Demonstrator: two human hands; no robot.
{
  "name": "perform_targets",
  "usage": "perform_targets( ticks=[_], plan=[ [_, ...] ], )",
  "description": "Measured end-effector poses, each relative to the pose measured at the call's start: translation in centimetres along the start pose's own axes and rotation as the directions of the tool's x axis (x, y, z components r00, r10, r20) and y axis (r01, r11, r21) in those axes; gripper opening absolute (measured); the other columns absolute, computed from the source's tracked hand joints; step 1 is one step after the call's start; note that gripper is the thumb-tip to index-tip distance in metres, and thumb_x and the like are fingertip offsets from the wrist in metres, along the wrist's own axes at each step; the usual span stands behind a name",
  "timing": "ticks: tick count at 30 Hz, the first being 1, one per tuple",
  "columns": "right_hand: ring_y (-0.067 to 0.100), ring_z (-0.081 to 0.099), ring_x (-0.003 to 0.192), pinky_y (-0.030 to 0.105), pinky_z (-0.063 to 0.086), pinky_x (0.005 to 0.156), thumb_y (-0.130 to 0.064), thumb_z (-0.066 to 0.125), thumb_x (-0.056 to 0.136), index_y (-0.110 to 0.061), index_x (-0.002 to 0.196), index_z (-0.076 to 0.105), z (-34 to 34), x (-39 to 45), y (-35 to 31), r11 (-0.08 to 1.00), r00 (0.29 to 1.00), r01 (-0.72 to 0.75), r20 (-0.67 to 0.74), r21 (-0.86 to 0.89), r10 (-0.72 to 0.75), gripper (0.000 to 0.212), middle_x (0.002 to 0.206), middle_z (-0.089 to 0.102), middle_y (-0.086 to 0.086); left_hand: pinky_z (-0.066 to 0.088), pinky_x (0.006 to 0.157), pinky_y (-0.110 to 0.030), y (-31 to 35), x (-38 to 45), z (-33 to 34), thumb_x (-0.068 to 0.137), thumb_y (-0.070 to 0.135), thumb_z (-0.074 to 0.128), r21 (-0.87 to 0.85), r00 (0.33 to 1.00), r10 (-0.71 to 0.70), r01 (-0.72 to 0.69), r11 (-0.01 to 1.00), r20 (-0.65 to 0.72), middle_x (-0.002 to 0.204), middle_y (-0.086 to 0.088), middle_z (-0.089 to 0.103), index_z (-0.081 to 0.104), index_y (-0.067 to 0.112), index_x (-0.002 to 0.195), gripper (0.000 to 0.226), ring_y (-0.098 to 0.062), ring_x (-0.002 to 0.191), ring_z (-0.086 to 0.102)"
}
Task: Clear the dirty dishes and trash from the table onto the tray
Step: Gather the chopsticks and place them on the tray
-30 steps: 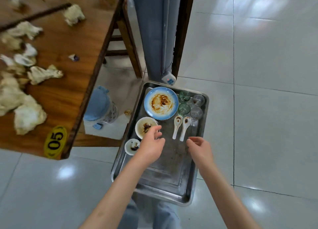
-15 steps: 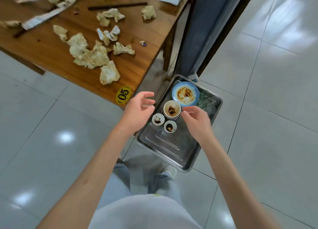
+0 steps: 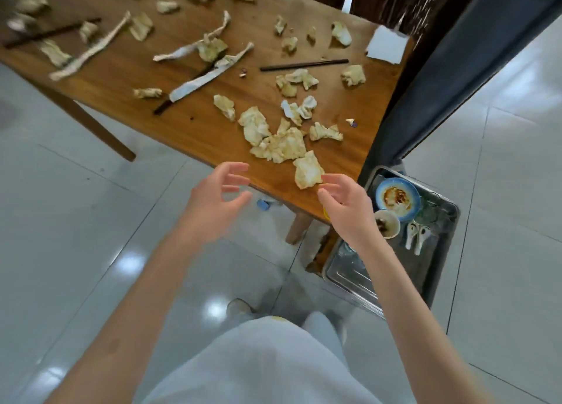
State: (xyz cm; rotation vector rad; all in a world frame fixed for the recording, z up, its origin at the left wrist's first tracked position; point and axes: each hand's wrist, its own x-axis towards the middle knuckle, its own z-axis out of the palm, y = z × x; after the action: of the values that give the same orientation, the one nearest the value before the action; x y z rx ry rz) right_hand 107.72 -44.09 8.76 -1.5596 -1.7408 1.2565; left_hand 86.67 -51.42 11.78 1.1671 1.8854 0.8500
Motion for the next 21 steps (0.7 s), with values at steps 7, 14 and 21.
perform_targets(
  ticks=[7, 14, 21],
  plan=[
    [0.002, 0.058, 0.094, 0.014, 0.046, 0.077, -0.029, 0.061, 0.089, -0.022, 0.125, 0.053, 7.7, 4.0, -5.8, 0.998, 0.998, 0.048, 0.041, -0.038, -0.046, 0.038, 0.106, 0.062, -0.011, 0.037, 0.074, -0.011, -2.6, 4.1, -9.4, 0.084, 0.021, 0.067, -0.005, 1.000, 0.002, -0.003, 1.000, -0.031, 0.111, 0.013, 0.060, 0.050, 0.031, 0.123, 0.043, -0.006, 0.106, 0.055],
    [0.003, 0.058, 0.098, 0.021, 0.051, 0.080, -0.034, 0.061, 0.088, -0.025, 0.124, 0.053, 15.5, 12.4, -10.9, 0.991, 0.994, 0.096, 0.066, -0.091, -0.090, 0.038, 0.109, 0.061, -0.013, 0.039, 0.071, -0.011, -5.4, 12.1, -18.0, 0.084, 0.022, 0.067, -0.007, 0.996, -0.001, 0.000, 1.000, -0.087, 0.117, 0.010, 0.060, 0.050, 0.033, 0.122, 0.043, -0.008, 0.106, 0.056],
    [0.001, 0.058, 0.097, 0.018, 0.050, 0.077, -0.032, 0.061, 0.087, -0.032, 0.120, 0.054, 23.7, 23.6, -17.9, 0.992, 0.989, 0.112, 0.109, -0.062, -0.105, 0.033, 0.100, 0.058, -0.023, 0.042, 0.070, -0.013, -6.6, 23.6, -28.7, 0.084, 0.020, 0.067, 0.027, 0.987, 0.007, -0.003, 1.000, -0.159, 0.110, 0.013, 0.060, 0.050, 0.036, 0.116, 0.040, -0.007, 0.105, 0.056]
  ],
)
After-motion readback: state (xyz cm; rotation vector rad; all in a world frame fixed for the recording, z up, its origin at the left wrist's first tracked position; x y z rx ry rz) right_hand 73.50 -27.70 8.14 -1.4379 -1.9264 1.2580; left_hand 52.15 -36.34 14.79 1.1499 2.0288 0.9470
